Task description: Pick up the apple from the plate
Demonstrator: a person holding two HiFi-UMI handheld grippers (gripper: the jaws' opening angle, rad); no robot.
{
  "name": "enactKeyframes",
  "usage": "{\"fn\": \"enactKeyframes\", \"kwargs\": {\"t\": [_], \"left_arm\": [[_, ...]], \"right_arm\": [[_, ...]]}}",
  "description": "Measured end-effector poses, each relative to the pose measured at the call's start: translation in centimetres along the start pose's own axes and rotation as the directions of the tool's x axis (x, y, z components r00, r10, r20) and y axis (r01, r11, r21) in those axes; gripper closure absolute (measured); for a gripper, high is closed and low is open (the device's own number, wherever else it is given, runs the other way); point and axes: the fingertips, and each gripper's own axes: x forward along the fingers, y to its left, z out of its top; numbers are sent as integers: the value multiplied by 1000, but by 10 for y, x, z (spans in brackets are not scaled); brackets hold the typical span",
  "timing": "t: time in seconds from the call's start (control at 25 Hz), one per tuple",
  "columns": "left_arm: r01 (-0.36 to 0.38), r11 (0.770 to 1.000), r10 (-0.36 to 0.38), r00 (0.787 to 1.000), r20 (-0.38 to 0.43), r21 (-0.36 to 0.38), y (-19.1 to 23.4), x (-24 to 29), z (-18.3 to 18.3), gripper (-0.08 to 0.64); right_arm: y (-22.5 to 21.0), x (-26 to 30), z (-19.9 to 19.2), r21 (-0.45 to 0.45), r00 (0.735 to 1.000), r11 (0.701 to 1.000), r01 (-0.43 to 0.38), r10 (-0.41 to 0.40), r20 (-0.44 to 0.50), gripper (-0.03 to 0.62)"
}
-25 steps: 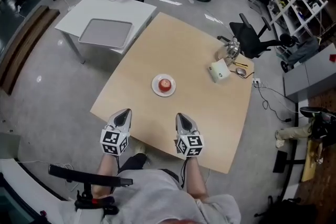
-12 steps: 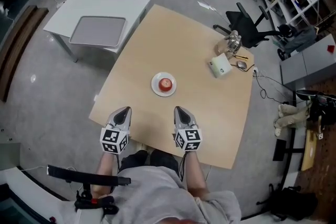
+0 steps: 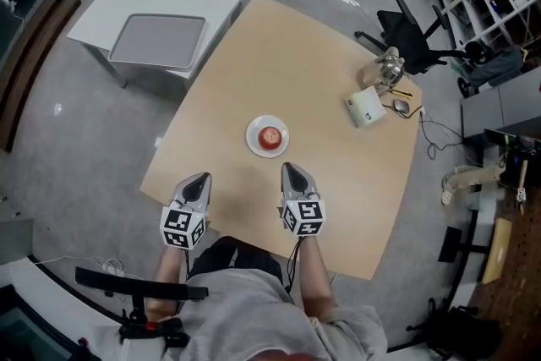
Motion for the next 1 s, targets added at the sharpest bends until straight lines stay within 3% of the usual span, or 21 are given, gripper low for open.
{"fn": "enactKeyframes", "kwargs": {"t": [0.64, 1.0], "left_arm": [[-43, 997, 38, 997, -73, -59, 9, 24, -29, 540], [-55, 995, 46, 993, -105, -84, 17, 32, -39, 540]], "right_arm": [[-20, 65, -34, -54, 995, 997, -56, 52, -88, 583], [-26, 90, -43, -55, 992, 996, -71, 65, -108, 495]]}}
